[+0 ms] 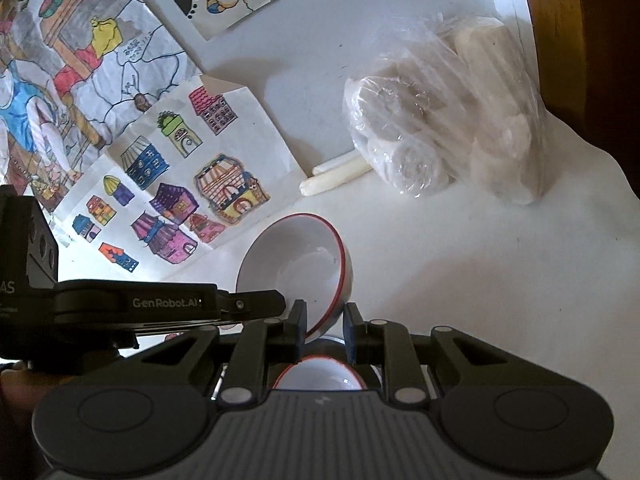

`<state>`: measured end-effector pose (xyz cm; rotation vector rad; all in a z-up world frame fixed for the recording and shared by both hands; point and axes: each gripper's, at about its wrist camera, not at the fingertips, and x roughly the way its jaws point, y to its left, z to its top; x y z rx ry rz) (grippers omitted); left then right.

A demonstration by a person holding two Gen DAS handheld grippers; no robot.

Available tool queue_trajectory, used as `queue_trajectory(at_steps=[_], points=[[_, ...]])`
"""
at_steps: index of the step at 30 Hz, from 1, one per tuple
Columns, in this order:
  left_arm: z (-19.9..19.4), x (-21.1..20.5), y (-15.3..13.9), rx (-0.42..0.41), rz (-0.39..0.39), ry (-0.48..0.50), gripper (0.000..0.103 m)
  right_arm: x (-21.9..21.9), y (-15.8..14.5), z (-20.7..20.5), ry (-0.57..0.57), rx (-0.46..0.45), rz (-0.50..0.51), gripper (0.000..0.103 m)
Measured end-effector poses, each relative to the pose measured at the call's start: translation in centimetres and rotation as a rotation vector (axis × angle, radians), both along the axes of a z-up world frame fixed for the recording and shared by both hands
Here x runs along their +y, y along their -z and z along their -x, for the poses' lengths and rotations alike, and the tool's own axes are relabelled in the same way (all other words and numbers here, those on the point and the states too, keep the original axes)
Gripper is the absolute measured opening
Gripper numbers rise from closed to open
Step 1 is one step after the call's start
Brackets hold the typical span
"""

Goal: Organize plates and bowls
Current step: 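Carry the second white bowl with both grippers over the stacked bowls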

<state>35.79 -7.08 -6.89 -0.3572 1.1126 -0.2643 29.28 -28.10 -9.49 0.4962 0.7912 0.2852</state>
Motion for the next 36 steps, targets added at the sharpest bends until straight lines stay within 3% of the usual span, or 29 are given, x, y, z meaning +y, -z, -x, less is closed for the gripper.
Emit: queue_trajectory(at_steps=[15, 36], points=[[2.9, -0.1, 0.5, 0.019, -0.02, 0.057, 0.013, 0.4, 0.5, 2.7, -0.013, 0.036, 0.009, 0.022], [5.1, -0.3, 2.7, 0.139, -0.078, 0.091, 0.015, 1.5, 2.8, 3.8, -0.094, 0.19, 0.01, 0.022]])
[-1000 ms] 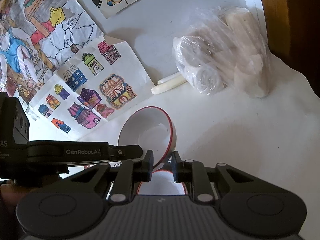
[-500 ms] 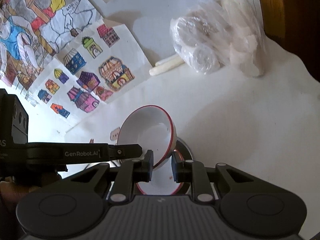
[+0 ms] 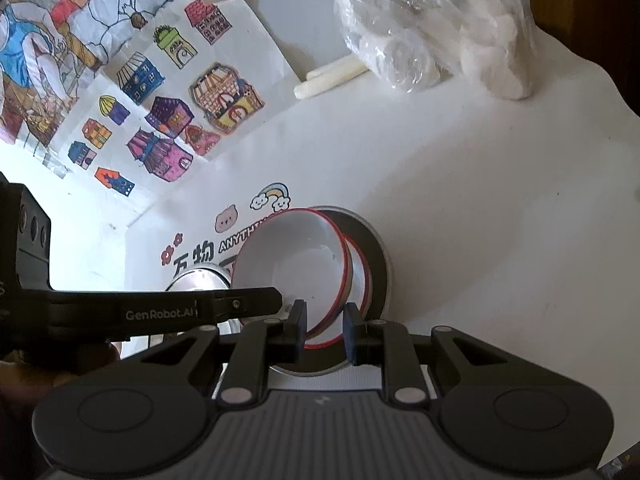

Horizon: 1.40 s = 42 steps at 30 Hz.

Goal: Organize plates and bowls
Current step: 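Carry the second white bowl with both grippers over the stacked bowls, then lower the second white bowl into the first and open both grippers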

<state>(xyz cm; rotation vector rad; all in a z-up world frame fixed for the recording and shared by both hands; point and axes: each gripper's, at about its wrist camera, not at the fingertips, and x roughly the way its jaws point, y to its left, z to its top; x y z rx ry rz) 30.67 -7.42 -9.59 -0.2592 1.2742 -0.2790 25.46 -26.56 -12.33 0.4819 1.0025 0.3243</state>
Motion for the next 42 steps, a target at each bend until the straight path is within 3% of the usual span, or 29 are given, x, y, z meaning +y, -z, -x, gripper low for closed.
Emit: queue_trajectory(at_steps=[30, 36, 42], points=[[-0.1, -0.5, 0.4, 0.016, -0.045, 0.016, 0.019, 0.2, 0.8, -0.6, -0.003, 0.055, -0.015, 0.023], [-0.2, -0.5, 0.3, 0.013, -0.036, 0.025, 0.026, 0.2, 0.8, -0.5, -0.011, 0.053, -0.012, 0.031], [0.2, -0.2, -0.9, -0.01, -0.035, 0.028, 0.042, 0.2, 0.1, -0.3, -0.029, 0.029, 0.007, 0.036]])
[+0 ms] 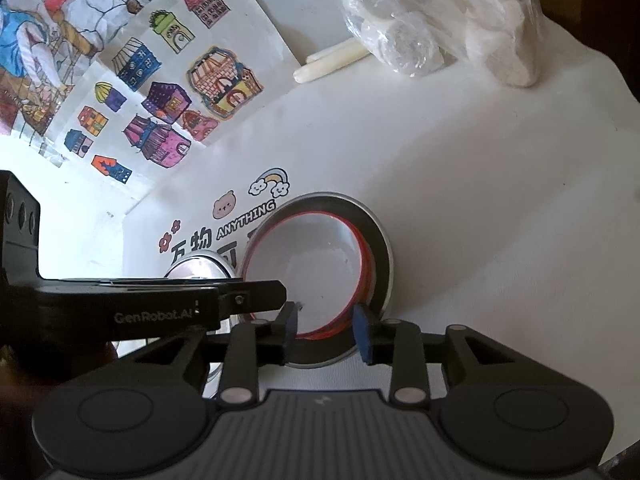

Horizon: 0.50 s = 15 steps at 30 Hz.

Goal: Organize plates and bowls
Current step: 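Lower the second white bowl into the first and open both grippers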

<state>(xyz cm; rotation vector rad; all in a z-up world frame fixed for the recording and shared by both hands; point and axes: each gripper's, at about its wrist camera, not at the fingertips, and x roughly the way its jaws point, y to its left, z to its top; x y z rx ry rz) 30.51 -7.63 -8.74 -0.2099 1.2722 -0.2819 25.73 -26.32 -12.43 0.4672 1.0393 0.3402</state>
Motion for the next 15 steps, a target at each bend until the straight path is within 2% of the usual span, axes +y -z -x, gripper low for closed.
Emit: queue_trajectory(at_steps=[3, 7, 10, 13, 15], points=[[0.4, 0.5, -0.6, -0.012, -0.003, -0.013, 0.051, -0.2, -0.5, 0.3, 0.002, -0.012, 0.007, 0.038], [0.9, 1.4, -1.4, -0.039, -0.012, -0.028, 0.061, -0.8, -1.2, 0.8, 0.014, -0.027, 0.018, 0.048], [1.2, 1.8, -1.8, -0.064, -0.041, -0.02, 0.073, -1.0, -1.7, 1.2, 0.015, -0.032, 0.04, 0.052], [1.4, 2.1, -2.0, -0.088, -0.07, -0.019, 0.085, -1.1, -2.3, 1.7, 0.012, -0.038, 0.076, 0.059], [1.6, 2.4, -2.2, -0.099, -0.072, -0.032, 0.095, -1.2, -2.8, 2.2, 0.009, -0.044, 0.1, 0.071]])
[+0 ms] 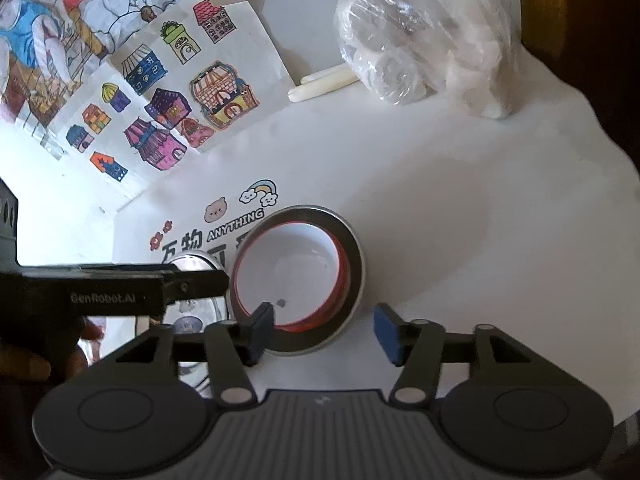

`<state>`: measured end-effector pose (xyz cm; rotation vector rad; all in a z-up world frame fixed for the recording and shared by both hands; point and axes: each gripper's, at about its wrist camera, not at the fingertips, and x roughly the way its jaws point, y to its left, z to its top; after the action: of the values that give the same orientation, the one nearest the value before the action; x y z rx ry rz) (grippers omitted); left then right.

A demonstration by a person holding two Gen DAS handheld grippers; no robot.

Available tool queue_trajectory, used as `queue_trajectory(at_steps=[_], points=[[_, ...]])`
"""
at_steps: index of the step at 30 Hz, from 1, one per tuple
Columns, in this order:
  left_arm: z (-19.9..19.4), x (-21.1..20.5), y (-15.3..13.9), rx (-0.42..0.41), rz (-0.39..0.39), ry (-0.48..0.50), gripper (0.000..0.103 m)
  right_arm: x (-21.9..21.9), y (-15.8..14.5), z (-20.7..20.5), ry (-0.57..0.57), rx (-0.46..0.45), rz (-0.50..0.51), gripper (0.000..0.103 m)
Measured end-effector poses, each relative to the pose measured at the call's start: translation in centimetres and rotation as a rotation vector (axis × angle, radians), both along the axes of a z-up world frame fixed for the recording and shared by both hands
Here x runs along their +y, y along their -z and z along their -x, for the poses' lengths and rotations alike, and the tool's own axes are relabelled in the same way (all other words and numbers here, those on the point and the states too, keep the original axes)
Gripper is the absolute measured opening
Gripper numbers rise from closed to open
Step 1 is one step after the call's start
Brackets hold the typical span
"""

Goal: Organize plates and bowls
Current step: 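Move both open grippers to the rim of the nested bowl stack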

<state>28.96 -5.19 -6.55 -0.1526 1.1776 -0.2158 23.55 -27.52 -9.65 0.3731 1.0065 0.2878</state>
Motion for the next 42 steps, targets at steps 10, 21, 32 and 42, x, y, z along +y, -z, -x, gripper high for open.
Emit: queue_trajectory(at_steps=[10, 21, 32, 42], points=[[1.0, 1.5, -0.9, -0.093, 0.012, -0.035, 0.102, -0.3, -1.6, 1.1, 0.058, -0.018, 0.104, 0.103], [2.1, 3.0, -0.1, -0.075, -0.097, 0.014, 0.102, 0.0, 1.3, 1.9, 0.128, 0.043, 0.125, 0.103], [-1.0, 1.2, 1.2, -0.038, -0.201, 0.192, 0.102, -0.3, 3.6, 1.7, 0.152, 0.109, 0.093, 0.103], [-3.6, -0.3, 2.7, 0.02, -0.293, 0.282, 0.102, -1.2, 5.1, 0.1, 0.156, 0.126, 0.027, 0.103]])
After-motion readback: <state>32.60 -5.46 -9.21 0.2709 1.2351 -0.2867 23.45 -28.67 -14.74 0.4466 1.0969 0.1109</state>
